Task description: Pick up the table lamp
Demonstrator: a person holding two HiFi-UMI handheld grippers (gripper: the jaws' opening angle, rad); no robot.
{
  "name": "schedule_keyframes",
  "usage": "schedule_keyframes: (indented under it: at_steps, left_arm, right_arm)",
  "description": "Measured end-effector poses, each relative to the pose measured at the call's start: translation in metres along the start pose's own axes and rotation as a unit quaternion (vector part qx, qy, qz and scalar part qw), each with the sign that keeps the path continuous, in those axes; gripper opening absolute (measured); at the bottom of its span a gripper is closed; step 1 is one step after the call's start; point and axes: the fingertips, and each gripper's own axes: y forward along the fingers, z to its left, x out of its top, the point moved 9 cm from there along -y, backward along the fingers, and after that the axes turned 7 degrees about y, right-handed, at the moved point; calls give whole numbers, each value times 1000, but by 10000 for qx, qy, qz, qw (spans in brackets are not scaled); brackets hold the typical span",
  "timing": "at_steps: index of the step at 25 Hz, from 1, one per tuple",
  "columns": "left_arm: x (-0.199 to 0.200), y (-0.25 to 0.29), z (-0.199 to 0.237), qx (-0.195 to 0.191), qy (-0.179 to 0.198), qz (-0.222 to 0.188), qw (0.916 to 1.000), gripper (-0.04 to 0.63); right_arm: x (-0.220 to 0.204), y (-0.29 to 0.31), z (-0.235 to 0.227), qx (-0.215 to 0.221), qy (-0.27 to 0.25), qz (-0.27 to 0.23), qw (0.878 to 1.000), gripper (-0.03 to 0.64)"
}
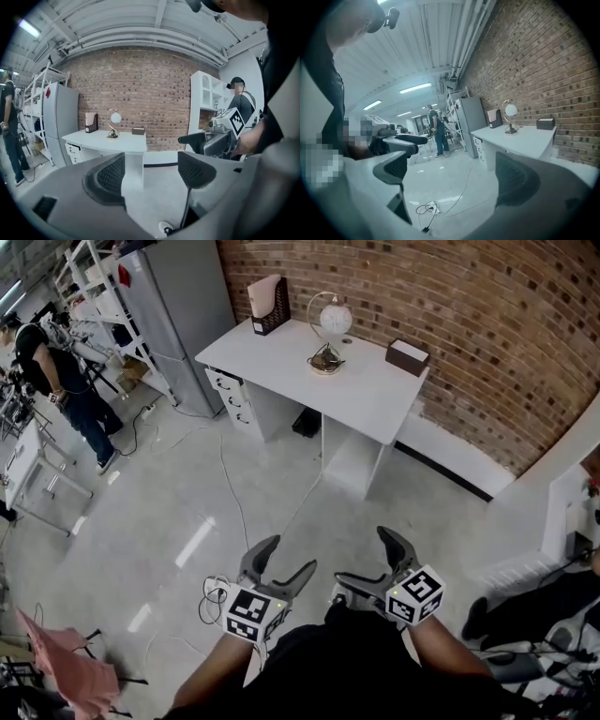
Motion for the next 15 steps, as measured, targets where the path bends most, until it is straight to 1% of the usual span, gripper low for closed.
schedule_keyframes:
  at_steps: [3, 5, 7, 9, 11, 15]
  left_arm:
    - [19, 29, 17, 40, 33, -55, 10000, 344]
    - [21, 48, 26, 9, 5, 42, 10000, 344]
    - [20, 68, 33, -28, -104, 161, 9998, 344]
    - [19, 88, 38, -52, -256, 256, 9993, 344]
    - [19, 107, 42, -79, -323, 344, 9989, 344]
    - [28, 144, 50, -80, -228, 348, 9991, 344]
  right_arm:
    - [23, 16, -29, 37, -43, -41, 10000, 592]
    - [34, 25, -47, 77, -47, -42, 10000, 592]
    - [42, 33, -66, 102, -31, -4, 9999, 593]
    - [47, 39, -86, 125, 29, 38, 9999, 592]
    - [48, 42, -104, 137, 113, 73, 9998, 592]
    - [52, 50, -137, 163, 199, 135, 9996, 592]
